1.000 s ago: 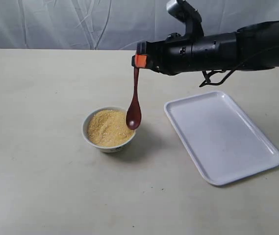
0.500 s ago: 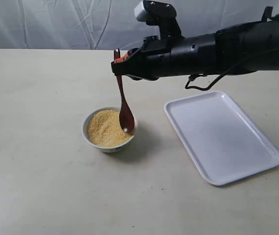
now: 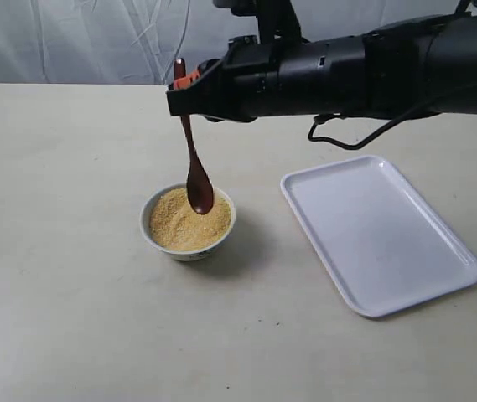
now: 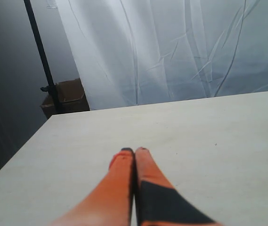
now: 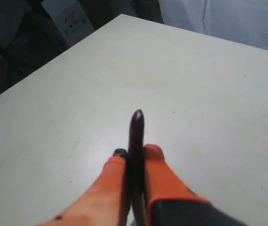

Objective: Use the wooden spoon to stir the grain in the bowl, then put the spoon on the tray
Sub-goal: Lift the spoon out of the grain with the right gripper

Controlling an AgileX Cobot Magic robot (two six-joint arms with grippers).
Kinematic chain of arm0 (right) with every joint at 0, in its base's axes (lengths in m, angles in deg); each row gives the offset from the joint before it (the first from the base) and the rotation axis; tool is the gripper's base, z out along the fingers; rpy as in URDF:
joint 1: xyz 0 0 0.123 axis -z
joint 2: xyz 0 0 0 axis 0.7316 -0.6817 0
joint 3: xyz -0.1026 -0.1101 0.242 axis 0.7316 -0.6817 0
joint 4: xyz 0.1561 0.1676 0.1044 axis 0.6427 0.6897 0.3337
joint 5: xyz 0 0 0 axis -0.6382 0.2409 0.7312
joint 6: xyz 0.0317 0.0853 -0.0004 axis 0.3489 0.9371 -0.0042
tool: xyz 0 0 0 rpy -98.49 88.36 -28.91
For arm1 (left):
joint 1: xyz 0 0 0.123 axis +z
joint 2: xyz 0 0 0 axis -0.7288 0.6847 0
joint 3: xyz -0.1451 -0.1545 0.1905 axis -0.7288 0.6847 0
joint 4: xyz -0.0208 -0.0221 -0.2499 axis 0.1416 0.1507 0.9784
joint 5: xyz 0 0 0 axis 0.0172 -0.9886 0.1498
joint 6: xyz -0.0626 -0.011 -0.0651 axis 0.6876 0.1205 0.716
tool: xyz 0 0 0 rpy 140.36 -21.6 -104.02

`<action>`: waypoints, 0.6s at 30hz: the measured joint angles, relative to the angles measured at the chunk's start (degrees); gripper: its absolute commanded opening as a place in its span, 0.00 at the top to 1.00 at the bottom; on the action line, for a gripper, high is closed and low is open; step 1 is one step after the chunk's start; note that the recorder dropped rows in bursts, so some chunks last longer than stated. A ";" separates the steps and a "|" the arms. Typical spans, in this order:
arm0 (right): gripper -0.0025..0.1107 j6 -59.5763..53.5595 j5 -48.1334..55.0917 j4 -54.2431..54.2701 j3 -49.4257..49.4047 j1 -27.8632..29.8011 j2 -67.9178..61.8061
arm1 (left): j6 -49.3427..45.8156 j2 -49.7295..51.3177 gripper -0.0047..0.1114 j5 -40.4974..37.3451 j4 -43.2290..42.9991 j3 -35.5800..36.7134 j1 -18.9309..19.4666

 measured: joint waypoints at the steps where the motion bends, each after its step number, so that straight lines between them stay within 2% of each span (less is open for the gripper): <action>1: 0.98 0.00 -0.93 0.00 0.00 -0.42 0.00 | 0.00 0.00 0.96 0.00 0.00 0.00 0.00; 9: 0.98 1.94 -5.52 -2.88 0.00 -1.06 -1.13 | 0.00 0.00 0.96 0.00 0.00 0.00 0.00; 12: 0.98 11.63 -8.25 -11.08 1.59 -2.04 -1.25 | 0.00 0.00 0.96 0.00 0.00 0.00 0.00; 18: 0.98 40.14 -13.92 -34.66 6.21 -5.34 -1.25 | 0.00 0.00 0.96 0.00 0.00 0.00 0.00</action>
